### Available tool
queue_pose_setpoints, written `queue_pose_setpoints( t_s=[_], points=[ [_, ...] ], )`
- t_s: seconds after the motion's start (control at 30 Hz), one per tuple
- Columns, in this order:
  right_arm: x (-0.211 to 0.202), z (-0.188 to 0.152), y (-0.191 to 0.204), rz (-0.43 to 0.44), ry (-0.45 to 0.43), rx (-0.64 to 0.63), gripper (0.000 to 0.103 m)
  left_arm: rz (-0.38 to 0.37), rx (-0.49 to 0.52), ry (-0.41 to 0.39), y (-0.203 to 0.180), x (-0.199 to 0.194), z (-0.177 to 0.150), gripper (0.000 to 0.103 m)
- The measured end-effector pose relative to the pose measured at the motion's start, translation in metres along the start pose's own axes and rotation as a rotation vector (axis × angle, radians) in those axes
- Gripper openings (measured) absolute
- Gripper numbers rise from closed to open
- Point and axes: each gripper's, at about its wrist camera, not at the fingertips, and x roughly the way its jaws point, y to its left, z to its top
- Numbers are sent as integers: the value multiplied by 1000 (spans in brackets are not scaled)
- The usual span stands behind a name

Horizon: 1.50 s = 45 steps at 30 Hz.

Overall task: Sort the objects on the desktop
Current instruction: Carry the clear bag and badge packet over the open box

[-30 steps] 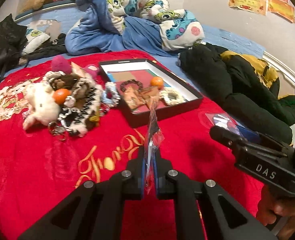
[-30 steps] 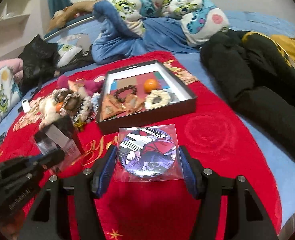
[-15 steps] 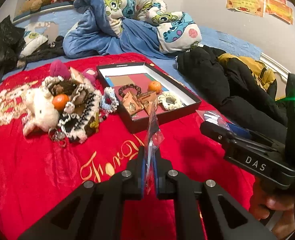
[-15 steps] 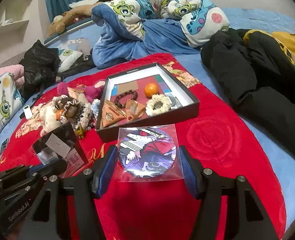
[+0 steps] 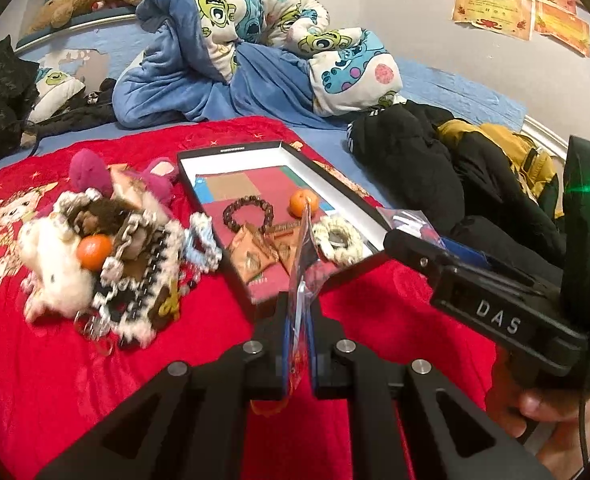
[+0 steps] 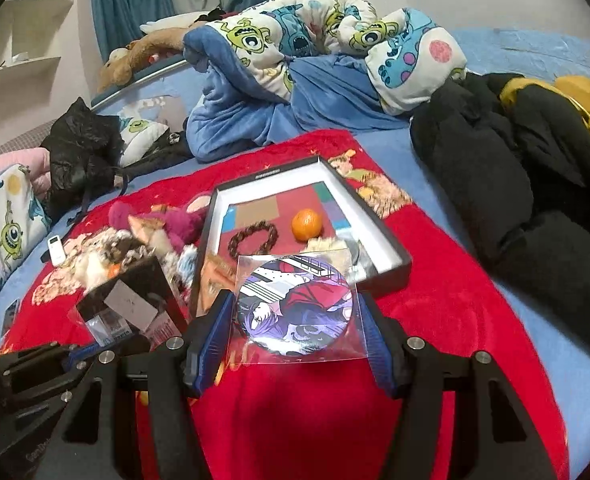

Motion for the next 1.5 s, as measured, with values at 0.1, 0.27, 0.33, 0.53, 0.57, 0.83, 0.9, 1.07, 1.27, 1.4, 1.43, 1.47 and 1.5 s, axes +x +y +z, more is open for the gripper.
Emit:
queue_pose_setpoints(
  t_s=[0.1,0.27,0.33,0.53,0.57,0.83,0.9,1.07,1.27,1.4,1.43,1.47,1.5],
  points=[
    [14,14,-6,6,0,10,60,20,21,-13,2,18,18,7],
    [45,30,-14,-14,14,-43,60,13,20,-16,11,54,48,7],
    [61,38,-19,-13,13,-43,60,37,43,-29,14,71,60,7],
    [106,39,-23,-31,48,-58,60,58,66,-61,27,113,73,7],
    [111,38,-22,-39,55,-70,60,57,75,-55,27,117,73,7],
    [124,41,-21,-15,66,-54,60,92,152,-3,18,155,66,7],
    [126,39,-19,-29,76,-66,60,90,155,-3,17,154,65,7],
    [142,26,-18,-62,135,-107,61,88,147,-3,20,152,60,7],
    [145,21,-12,-82,129,-144,61,85,145,-7,20,150,58,7],
    [146,21,-11,-93,112,-157,61,80,145,-8,20,149,58,7],
    [145,20,-10,-97,110,-160,61,76,145,-12,21,149,58,7],
    [145,20,-10,-101,106,-163,61,75,146,-14,21,148,57,7],
    [145,19,-9,-107,102,-167,61,75,145,-16,21,148,57,7]
  ],
)
